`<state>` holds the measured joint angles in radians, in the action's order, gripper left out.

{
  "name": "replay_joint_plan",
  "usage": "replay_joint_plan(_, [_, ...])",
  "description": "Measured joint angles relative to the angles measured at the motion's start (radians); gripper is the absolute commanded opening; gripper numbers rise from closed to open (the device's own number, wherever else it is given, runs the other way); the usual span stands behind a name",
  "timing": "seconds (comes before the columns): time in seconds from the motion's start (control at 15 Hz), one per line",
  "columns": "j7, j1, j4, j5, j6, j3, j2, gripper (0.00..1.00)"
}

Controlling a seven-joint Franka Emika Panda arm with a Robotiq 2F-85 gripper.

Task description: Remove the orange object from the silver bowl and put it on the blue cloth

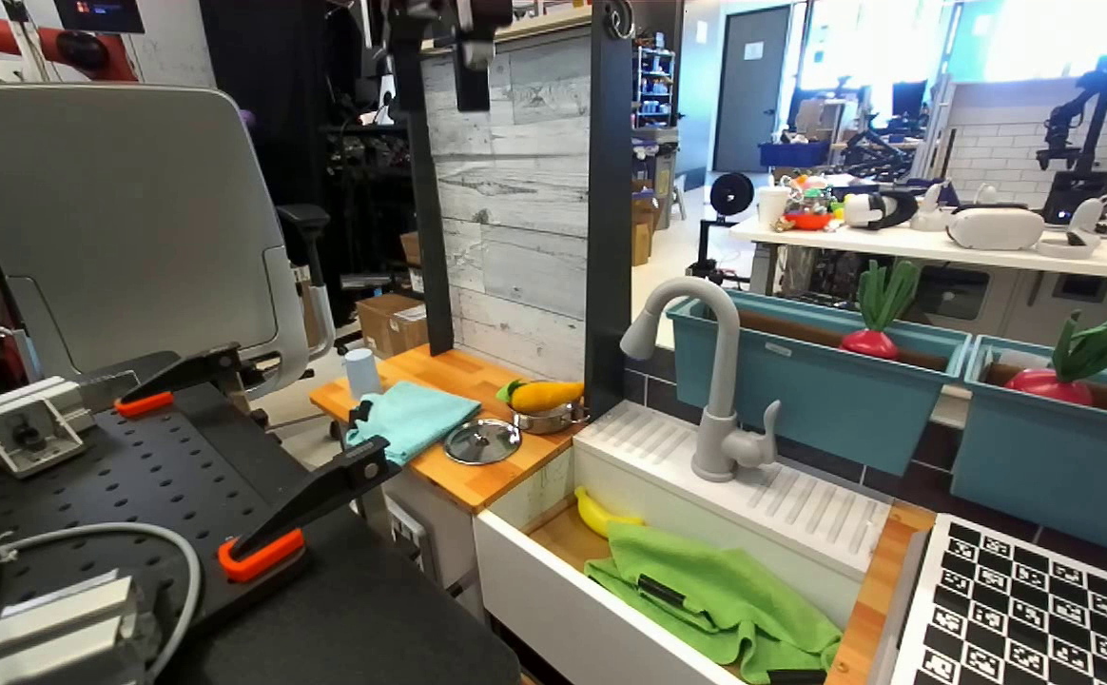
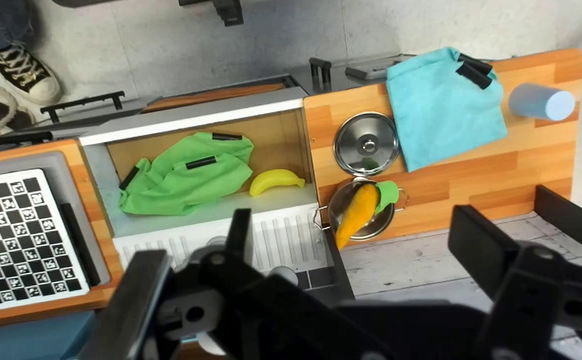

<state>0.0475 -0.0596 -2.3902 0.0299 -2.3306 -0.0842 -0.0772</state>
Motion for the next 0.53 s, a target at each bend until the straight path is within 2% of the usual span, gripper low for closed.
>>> replay_joint_plan(0.2, [-0.023, 0.021, -0.002, 0.023, -0.138, 0.028, 0.127, 1.0])
replay_joint_plan(0.53, [-0.047, 0.038, 0.035, 0.135, -0.378, 0.084, 0.372, 1.0])
